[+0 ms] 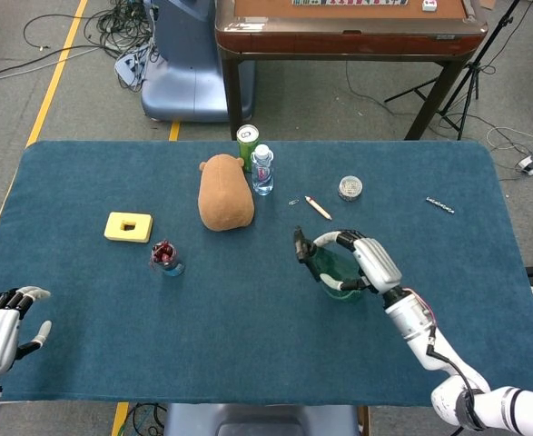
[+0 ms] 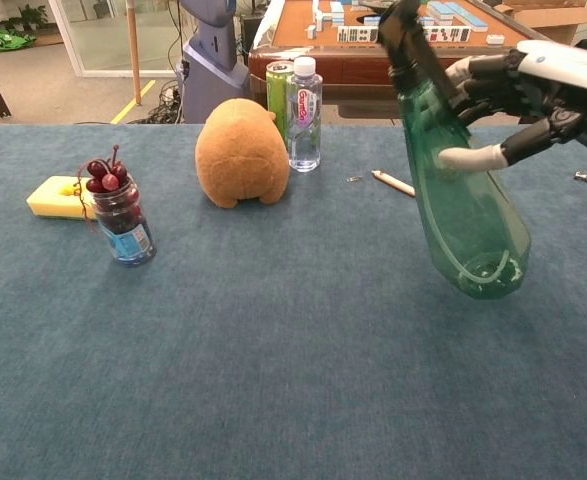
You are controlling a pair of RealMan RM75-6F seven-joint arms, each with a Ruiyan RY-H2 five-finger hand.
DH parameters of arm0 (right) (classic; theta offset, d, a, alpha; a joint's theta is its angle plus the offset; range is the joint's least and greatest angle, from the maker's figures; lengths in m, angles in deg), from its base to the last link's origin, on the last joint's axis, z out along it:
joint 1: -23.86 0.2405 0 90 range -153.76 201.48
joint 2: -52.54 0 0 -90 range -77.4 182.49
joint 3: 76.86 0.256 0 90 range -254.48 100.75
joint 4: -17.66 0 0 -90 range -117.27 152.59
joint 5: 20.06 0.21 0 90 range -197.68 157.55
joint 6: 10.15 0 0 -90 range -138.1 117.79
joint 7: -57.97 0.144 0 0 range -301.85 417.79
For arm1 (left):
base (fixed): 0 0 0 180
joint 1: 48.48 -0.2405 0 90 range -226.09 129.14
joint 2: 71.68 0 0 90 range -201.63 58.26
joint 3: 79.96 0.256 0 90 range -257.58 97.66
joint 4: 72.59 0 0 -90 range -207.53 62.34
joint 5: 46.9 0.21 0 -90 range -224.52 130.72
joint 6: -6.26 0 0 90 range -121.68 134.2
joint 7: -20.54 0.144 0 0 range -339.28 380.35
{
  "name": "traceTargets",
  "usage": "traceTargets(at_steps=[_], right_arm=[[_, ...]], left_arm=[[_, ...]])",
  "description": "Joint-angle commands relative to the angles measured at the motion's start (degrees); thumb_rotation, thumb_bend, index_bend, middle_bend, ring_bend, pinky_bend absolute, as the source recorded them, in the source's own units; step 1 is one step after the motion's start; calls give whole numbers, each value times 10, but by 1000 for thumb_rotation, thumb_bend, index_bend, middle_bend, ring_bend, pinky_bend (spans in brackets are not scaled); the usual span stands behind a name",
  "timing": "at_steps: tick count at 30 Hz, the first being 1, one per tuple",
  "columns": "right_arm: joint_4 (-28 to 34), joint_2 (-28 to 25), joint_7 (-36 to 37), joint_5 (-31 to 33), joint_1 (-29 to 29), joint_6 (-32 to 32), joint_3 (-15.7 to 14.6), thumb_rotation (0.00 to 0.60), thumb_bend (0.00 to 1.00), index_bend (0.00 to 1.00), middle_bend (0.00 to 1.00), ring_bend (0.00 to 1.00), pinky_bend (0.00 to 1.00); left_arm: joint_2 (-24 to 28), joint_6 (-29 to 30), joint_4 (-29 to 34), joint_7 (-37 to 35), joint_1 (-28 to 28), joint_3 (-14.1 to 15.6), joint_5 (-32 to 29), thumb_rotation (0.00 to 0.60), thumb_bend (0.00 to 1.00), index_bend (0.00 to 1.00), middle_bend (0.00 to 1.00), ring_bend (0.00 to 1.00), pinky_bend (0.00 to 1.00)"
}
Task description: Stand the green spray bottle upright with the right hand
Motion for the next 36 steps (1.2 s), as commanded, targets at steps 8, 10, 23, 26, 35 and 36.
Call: traceTargets(at_steps=[8, 10, 23, 26, 35, 36], right_arm=[[-96, 15, 240, -39, -34, -48, -8, 600, 409, 564, 410, 251, 231], [-110, 23, 242, -47, -35, -60, -10, 600, 409, 564, 410, 251, 231], [-187, 83, 274, -79, -50, -121, -30, 600, 401, 565, 407, 251, 231], [-200, 92, 285, -82, -51, -127, -34, 600, 350, 565, 402, 251, 231], [-229, 110, 300, -83, -55, -131, -45, 600, 220, 565, 386, 251, 230], [-230, 110, 299, -85, -55, -131, -47, 600, 192, 565, 379, 250, 228]], left_arm=[[0, 0, 2, 2, -1, 2, 1, 600, 343, 348, 306, 262, 251], [1, 1, 2, 2, -1, 2, 1, 600, 343, 348, 306, 262, 251], [-1, -4, -4, -6, -3, 7, -1, 600, 343, 350, 306, 262, 247], [0, -4, -4, -6, -3, 7, 0, 600, 343, 351, 306, 262, 246], [-1, -3, -5, -10, -4, 8, 2, 600, 343, 350, 306, 262, 245], [-1, -4, -6, -10, -3, 8, 2, 600, 343, 350, 306, 262, 245]])
